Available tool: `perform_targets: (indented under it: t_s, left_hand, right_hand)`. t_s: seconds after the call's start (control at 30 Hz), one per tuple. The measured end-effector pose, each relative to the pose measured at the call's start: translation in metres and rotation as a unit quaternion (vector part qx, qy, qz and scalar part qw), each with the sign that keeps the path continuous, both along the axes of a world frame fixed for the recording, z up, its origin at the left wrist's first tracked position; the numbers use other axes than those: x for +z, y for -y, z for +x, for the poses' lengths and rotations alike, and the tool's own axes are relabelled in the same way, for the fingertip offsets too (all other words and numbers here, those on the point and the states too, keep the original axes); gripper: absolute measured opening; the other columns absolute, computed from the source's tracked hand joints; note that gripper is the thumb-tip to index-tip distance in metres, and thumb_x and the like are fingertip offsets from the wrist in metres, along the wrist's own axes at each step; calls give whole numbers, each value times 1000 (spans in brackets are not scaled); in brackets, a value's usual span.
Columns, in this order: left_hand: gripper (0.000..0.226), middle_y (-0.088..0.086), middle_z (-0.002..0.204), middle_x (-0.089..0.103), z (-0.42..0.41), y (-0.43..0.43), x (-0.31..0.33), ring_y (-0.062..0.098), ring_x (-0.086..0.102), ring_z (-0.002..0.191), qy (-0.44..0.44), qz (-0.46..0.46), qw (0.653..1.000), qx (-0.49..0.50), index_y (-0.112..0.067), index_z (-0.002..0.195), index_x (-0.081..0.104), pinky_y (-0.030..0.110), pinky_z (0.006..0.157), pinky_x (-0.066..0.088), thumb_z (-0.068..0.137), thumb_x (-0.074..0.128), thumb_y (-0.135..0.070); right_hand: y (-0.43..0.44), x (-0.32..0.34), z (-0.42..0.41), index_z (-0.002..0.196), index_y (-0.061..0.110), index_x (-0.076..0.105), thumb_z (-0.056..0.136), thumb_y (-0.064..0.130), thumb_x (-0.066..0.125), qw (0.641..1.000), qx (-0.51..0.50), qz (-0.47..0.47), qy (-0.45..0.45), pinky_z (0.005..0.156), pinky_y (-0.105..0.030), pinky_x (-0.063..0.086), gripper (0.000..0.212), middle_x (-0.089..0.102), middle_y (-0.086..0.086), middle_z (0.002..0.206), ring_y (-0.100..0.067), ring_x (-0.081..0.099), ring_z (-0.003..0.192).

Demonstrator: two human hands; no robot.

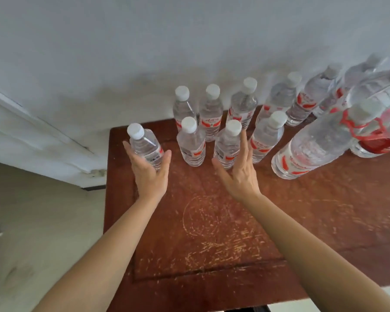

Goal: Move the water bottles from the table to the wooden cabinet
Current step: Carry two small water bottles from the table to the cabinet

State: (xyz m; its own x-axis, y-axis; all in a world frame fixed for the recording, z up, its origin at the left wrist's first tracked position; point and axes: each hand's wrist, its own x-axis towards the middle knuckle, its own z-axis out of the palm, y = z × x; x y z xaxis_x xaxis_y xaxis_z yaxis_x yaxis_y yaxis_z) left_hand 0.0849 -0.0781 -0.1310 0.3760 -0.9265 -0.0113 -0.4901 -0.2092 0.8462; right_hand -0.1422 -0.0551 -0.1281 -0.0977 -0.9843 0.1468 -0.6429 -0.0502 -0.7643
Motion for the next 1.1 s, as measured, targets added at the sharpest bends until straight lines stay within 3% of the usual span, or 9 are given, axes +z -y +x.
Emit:
perform_targets:
  t_s: [0.1,0.2,0.27,0.37,0.5,0.63,0.7,0.9,1.1]
  left_hand:
    - [108,9,165,21,1,10,-16,25,38,145,0,-43,999,10,-23,157,-8,42,115,38,88,65,-61]
    - [95,3,154,31,1,13,-29,5,49,123,-4,-70,997,6,-5,155,1,7,99,38,95,68,-37]
    - [88,10,152,36,4,11,-34,9,52,120,-6,-74,997,-16,1,151,7,-3,91,35,96,66,-33]
    - [87,20,149,41,19,5,-36,28,60,119,2,-74,996,-59,-2,151,8,-4,89,36,97,61,-44]
    - [84,20,144,46,34,-13,-33,29,63,114,37,-68,991,-107,-4,149,9,-3,87,38,98,55,-51]
    - [81,16,144,47,41,-49,-33,24,64,114,67,-62,989,-113,-10,150,10,23,89,56,98,59,-48]
    - [79,13,143,48,39,-69,-28,20,64,113,59,-54,992,-95,-9,150,12,27,86,58,97,61,-43]
    - [74,-10,124,53,19,-142,2,-11,59,86,43,14,999,-10,-16,147,24,-1,71,43,92,68,-39]
    - [69,-8,104,65,5,-241,18,13,69,89,44,101,986,126,-22,133,44,24,74,51,77,83,-33]
  right_hand:
    - [8,-17,7,157,27,0,95,32,73,997,-55,-57,4,109,-37,33,95,21,-17,163,-28,23,151]
    - [17,-34,17,153,16,6,92,21,78,990,-105,-99,3,116,-25,24,95,17,-9,158,-19,19,150]
    - [20,-38,23,152,13,10,91,16,78,985,-125,-119,2,119,-14,19,92,16,-10,157,-25,22,150]
    - [16,-34,32,152,15,6,92,14,76,985,-139,-103,28,116,-7,16,92,18,-9,155,-27,22,148]
    - [0,-28,40,152,27,5,95,19,73,986,-147,-69,37,111,-34,34,90,23,-9,158,-34,29,147]
    - [-27,-22,45,151,32,8,93,19,74,991,-120,-50,36,102,-40,38,89,29,-28,157,-44,39,140]
    - [-44,-22,43,150,36,8,92,16,76,994,-89,-54,33,97,-43,43,92,34,-31,152,-48,45,133]
    - [-98,-16,28,152,36,2,91,15,76,998,11,-54,41,87,-51,54,98,39,-31,147,-48,52,125]
    - [-136,-5,4,153,55,-5,95,34,70,994,107,-24,31,80,-45,55,97,39,-15,148,-39,64,113]
